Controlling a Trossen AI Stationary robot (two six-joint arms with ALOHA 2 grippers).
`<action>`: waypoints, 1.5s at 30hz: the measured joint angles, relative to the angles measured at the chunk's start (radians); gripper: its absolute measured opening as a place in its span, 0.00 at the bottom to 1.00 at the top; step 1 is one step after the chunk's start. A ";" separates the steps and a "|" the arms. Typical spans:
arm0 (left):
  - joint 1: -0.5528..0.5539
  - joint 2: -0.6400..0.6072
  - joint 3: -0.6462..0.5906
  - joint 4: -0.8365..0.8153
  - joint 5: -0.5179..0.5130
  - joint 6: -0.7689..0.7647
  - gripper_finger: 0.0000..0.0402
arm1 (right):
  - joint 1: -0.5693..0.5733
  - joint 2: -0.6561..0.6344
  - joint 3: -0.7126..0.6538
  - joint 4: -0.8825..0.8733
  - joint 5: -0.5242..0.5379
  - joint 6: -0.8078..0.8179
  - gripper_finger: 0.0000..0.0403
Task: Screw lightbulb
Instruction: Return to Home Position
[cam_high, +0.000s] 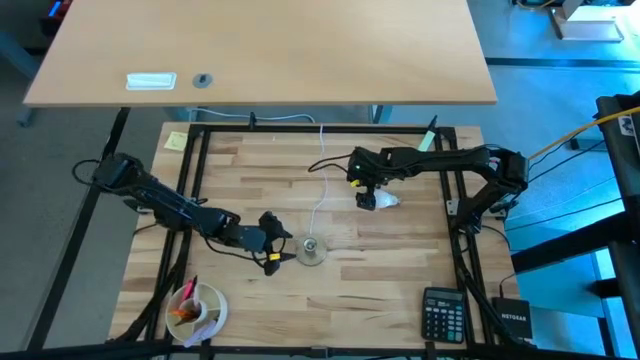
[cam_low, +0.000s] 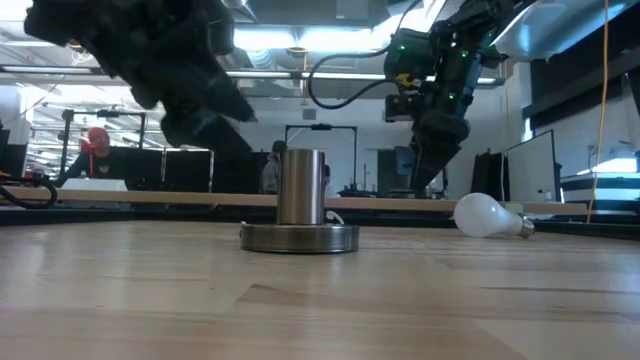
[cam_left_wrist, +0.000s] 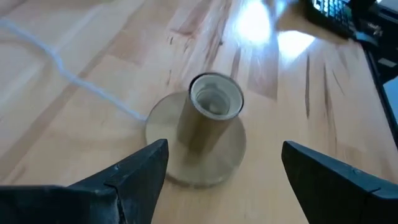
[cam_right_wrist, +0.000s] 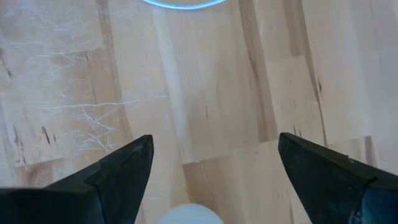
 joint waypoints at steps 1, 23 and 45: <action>0.000 -0.019 0.000 -0.029 0.003 -0.004 0.76 | 0.000 0.000 0.000 0.000 0.000 0.004 0.86; 0.140 -0.332 0.001 -0.109 -0.003 0.138 0.76 | 0.000 -0.009 0.102 -0.040 0.011 0.070 0.86; 0.196 -0.857 -0.331 -0.017 -0.040 0.313 0.33 | 0.000 -0.661 -0.269 0.384 -0.197 0.120 0.21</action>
